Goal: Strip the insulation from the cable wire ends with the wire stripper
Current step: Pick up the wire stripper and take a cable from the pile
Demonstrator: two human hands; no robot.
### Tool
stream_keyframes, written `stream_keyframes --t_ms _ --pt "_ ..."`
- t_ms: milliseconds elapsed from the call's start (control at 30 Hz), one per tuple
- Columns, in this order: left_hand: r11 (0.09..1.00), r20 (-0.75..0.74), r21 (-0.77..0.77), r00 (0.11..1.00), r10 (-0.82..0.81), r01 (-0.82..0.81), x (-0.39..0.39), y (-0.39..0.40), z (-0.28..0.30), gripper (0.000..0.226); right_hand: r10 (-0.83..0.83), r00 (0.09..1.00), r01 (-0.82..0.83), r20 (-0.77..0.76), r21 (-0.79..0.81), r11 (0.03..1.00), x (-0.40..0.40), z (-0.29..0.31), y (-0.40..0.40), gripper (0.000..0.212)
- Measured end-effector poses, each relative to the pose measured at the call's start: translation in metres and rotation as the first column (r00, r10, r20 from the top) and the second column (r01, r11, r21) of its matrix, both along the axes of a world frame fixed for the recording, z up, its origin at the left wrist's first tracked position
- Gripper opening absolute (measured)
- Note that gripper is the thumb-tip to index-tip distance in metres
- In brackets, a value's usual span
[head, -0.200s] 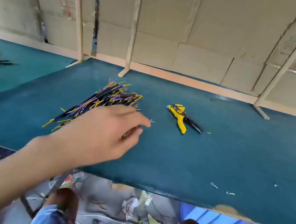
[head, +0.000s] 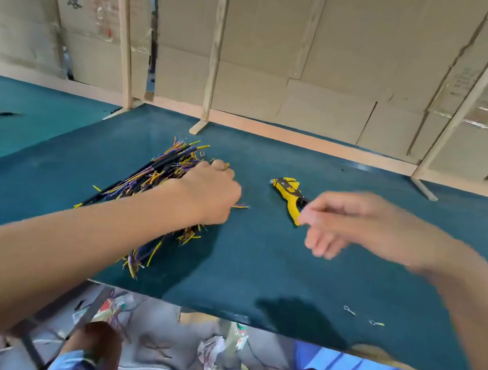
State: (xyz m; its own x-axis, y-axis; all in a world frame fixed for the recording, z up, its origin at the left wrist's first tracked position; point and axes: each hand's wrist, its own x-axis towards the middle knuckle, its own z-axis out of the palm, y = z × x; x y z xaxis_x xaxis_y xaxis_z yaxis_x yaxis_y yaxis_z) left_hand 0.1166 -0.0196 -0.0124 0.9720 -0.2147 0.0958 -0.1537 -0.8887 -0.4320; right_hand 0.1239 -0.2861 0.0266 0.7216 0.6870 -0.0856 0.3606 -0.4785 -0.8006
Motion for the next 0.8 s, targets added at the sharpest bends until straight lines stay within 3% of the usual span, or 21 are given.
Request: stream_keyframes --t_ms 33,100,167,267,333,467,600,667,800 --pt "0.996 -0.023 0.077 0.998 0.053 -0.051 0.009 0.000 -0.007 0.031 -0.141 0.987 0.143 0.080 -0.017 0.990 0.022 -0.001 0.014 0.028" --pt "0.984 -0.045 0.149 0.993 0.108 -0.100 0.022 0.000 -0.015 0.031 -0.433 0.860 0.451 0.271 -0.005 0.892 0.060 -0.015 0.037 0.023" --pt "0.983 -0.036 0.143 0.992 0.122 -0.116 0.032 -0.002 -0.017 0.024 -0.513 0.768 0.585 0.384 -0.093 0.806 0.090 -0.042 0.043 0.038" --pt "0.984 -0.053 0.096 0.986 0.155 -0.150 0.040 -0.008 -0.018 0.015 -0.521 0.727 0.659 0.447 -0.243 0.712 0.113 -0.069 0.049 0.073" --pt "0.981 -0.053 0.071 0.981 0.187 -0.183 0.043 -0.010 -0.017 0.019 -0.521 0.718 0.680 0.462 -0.305 0.667 0.122 -0.082 0.051 0.079" --pt "0.971 0.060 0.052 0.971 0.232 -0.235 0.023 -0.023 -0.014 0.033 -0.462 0.674 0.708 0.576 -0.327 0.626 0.122 -0.103 0.056 0.080" --pt "0.997 0.333 -0.047 0.942 -0.038 0.057 -0.035 -0.033 -0.033 0.038 -0.476 0.583 0.746 0.659 -0.200 0.635 0.116 -0.122 0.058 0.068" --pt "0.980 0.424 -0.103 0.899 -0.110 0.168 -0.057 -0.027 -0.056 0.026 -0.474 0.553 0.749 0.685 -0.158 0.644 0.115 -0.127 0.059 0.063" --pt "0.951 0.403 -0.261 0.914 -0.049 0.166 -0.064 -0.007 -0.080 0.007 -0.474 0.539 0.745 0.696 -0.132 0.654 0.114 -0.127 0.059 0.059"
